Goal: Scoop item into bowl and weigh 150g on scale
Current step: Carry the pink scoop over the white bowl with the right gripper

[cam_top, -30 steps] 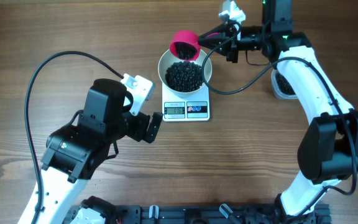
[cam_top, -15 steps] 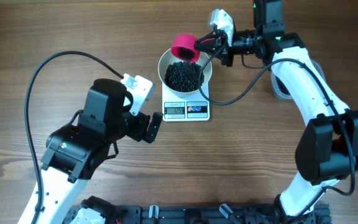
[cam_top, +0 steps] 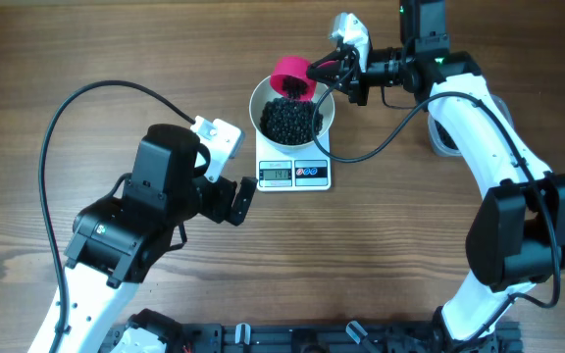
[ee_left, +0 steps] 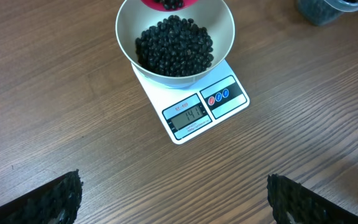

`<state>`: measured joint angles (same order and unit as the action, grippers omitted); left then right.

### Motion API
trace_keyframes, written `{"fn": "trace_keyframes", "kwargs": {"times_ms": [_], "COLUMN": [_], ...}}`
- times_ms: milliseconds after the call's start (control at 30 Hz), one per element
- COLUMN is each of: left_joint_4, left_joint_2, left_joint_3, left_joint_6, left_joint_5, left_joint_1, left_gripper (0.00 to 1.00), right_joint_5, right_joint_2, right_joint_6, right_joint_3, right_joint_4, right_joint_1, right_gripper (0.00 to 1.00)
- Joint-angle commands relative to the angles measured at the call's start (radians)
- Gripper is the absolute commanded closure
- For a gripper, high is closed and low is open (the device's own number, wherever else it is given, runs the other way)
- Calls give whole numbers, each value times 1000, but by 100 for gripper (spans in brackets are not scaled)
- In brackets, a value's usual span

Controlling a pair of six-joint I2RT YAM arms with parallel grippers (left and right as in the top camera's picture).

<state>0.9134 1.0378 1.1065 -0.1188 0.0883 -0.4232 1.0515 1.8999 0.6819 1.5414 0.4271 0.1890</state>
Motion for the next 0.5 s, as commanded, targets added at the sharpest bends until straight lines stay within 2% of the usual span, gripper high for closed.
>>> {"fn": "trace_keyframes", "kwargs": {"times_ms": [0,467], "left_joint_4": [-3,-3], "left_joint_2": [-4,-4], "left_joint_3": [14,14], "left_joint_6": [-8,-8], "left_joint_5": [12,12], "left_joint_1": [5,5], "left_gripper": [0,0], "right_joint_5": [3,3], "right_joint_2": [-30,-30], "right_joint_6": [-6,-12], "right_joint_3": [12,12], "right_joint_4": [2,40], "right_joint_1": [1,1], "right_gripper": [96,96]}}
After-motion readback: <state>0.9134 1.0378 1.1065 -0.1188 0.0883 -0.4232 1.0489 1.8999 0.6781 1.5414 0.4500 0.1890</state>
